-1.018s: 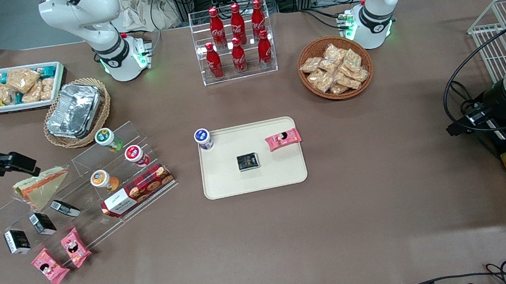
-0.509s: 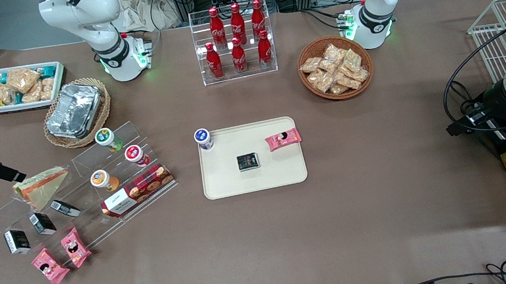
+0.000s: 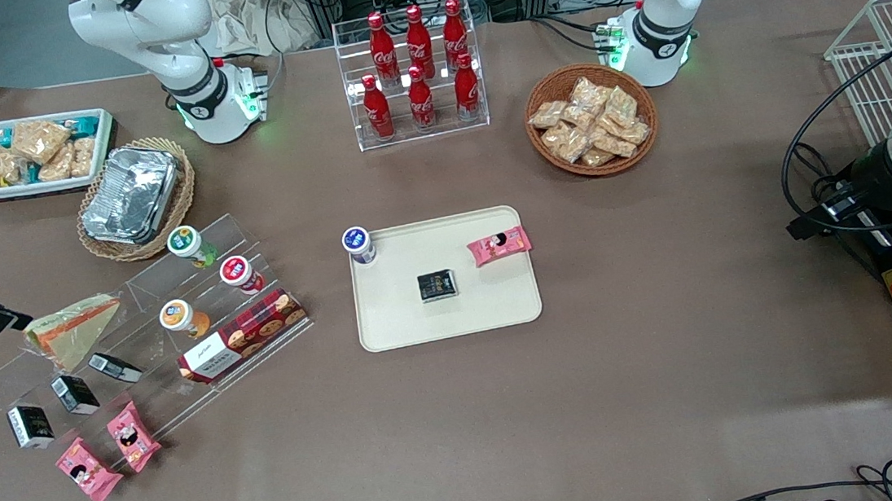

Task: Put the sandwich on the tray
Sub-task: 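Lower the open right gripper around the wrapped triangular sandwich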

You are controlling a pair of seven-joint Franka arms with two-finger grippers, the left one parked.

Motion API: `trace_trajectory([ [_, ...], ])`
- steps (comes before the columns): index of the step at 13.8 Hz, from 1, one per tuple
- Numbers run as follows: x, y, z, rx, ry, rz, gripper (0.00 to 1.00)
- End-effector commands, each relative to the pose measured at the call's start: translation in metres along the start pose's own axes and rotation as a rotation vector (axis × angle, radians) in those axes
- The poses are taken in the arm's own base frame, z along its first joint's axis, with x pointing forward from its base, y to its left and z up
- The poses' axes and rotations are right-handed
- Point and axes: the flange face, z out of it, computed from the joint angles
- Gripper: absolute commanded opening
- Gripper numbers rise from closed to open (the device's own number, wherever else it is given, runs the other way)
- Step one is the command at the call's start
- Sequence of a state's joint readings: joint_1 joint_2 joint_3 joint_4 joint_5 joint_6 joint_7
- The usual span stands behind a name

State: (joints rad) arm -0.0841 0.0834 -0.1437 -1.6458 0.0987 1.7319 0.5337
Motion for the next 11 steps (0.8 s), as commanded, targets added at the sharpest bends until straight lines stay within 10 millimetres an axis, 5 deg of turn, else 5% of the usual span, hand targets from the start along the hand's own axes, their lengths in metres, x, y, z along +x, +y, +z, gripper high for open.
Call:
trace_trajectory([
  [1,0.022,0.013,0.012,0.015,-0.019,0.068,0.96],
  [11,0.042,0.013,0.042,0.028,-0.02,0.212,0.96],
])
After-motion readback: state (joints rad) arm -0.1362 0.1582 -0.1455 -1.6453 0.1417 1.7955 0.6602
